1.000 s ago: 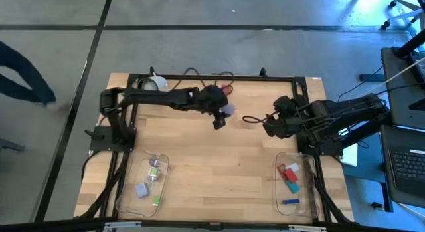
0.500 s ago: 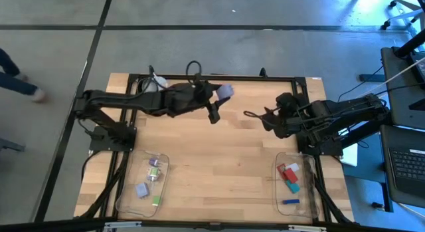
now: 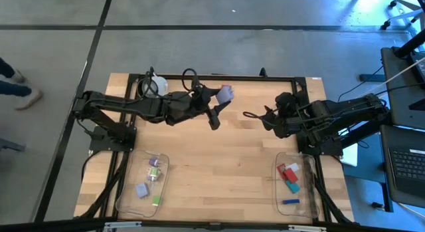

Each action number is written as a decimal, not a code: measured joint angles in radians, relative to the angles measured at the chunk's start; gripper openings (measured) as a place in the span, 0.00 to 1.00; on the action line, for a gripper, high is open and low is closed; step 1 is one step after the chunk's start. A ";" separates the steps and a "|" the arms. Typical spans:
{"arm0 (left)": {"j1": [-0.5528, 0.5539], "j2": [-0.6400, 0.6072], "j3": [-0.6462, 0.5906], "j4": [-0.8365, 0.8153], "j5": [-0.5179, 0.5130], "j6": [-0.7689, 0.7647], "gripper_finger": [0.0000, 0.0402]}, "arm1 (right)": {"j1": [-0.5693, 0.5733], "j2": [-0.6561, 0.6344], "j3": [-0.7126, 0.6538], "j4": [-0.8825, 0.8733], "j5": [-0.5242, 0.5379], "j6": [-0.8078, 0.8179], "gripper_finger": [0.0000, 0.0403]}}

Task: Pick & Place Office items
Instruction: Put the purple adapter into the left transparent bin

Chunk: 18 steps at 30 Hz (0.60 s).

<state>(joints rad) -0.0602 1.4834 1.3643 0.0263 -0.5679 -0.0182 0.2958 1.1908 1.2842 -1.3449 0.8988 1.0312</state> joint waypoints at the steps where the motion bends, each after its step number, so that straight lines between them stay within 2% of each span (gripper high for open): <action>1: -0.004 0.000 0.000 0.000 0.002 -0.016 0.52 | 0.000 0.000 0.000 0.000 -0.019 0.001 0.74; 11: -0.025 0.000 0.000 -0.060 -0.015 -0.189 0.52 | 0.000 0.000 0.000 0.031 -0.351 0.005 0.74; 14: -0.025 0.000 0.000 -0.135 -0.039 -0.263 0.52 | 0.000 0.000 0.000 0.042 -0.450 0.005 0.74; 18: -0.031 0.000 0.000 -0.327 -0.048 -0.428 0.52 | 0.000 0.000 0.000 0.063 -0.554 0.005 0.74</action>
<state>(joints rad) -0.0916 1.4834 1.3643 -0.3006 -0.6160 -0.4462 0.2962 1.1908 1.2842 -1.2817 0.3447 1.0367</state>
